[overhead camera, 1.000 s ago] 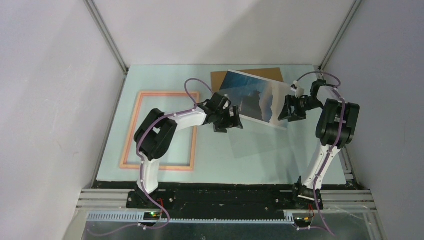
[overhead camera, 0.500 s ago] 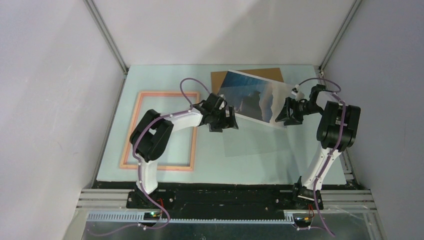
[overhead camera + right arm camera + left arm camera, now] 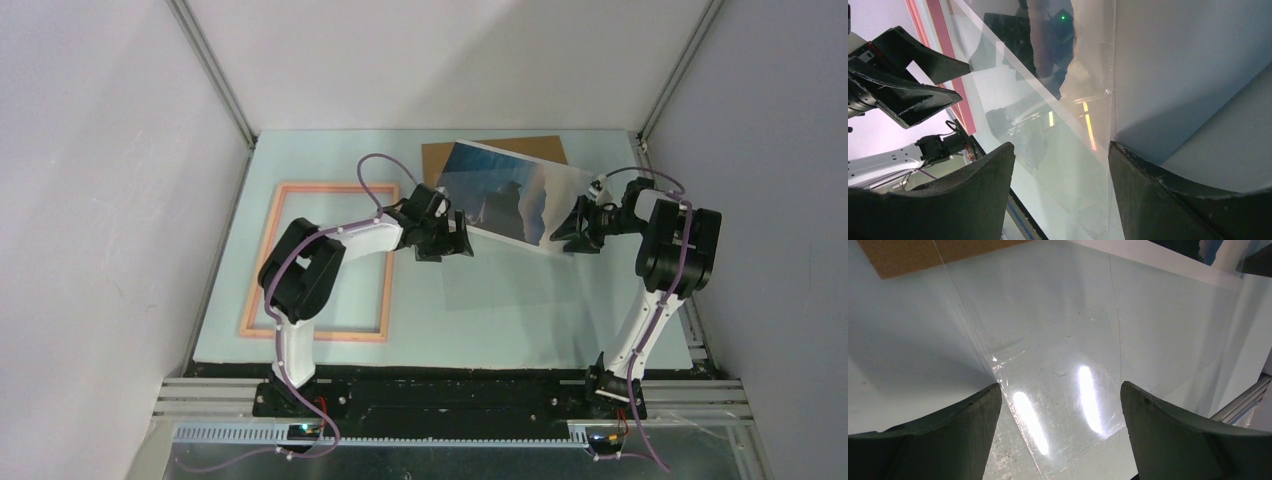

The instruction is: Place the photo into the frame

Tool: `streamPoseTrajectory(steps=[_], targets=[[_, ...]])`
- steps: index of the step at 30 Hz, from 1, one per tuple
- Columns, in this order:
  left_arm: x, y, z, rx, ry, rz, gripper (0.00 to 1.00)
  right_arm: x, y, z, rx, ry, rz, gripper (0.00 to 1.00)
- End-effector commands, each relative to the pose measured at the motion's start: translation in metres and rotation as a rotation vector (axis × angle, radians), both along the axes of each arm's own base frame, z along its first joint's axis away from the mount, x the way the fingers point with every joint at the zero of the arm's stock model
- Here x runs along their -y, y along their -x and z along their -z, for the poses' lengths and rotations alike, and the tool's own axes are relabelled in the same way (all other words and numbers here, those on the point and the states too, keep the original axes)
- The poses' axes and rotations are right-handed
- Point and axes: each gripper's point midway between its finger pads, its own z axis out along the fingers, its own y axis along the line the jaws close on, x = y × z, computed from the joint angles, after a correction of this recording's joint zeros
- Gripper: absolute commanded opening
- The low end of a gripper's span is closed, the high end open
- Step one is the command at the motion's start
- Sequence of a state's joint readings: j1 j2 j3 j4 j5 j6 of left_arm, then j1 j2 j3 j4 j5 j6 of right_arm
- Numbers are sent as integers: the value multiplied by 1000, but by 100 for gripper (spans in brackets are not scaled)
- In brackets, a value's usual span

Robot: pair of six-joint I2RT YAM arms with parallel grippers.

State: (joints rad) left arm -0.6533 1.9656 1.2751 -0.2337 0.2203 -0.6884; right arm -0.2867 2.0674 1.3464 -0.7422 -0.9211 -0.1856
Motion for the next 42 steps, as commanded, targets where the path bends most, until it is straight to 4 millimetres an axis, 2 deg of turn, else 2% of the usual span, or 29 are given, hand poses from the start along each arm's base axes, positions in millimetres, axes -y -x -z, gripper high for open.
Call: streamPoseTrajectory(steps=[1,12,23,28,35,42], targets=[[-7,17,36,-61,-52,44,94,-23,2,-8,-58,-146,9,72],[3,20,33,-38,7,85,93,-27,0,10,-103,-207,29,73],[18,24,31,-8,45,167,92,-31,4,-5,-57,-359,-4,73],[28,29,26,26,53,226,92,-34,12,-14,-39,-401,-41,72],[37,30,18,67,58,275,92,-36,25,-20,-25,-410,-87,70],[37,32,20,83,40,288,92,-32,34,-21,-15,-406,-100,66]])
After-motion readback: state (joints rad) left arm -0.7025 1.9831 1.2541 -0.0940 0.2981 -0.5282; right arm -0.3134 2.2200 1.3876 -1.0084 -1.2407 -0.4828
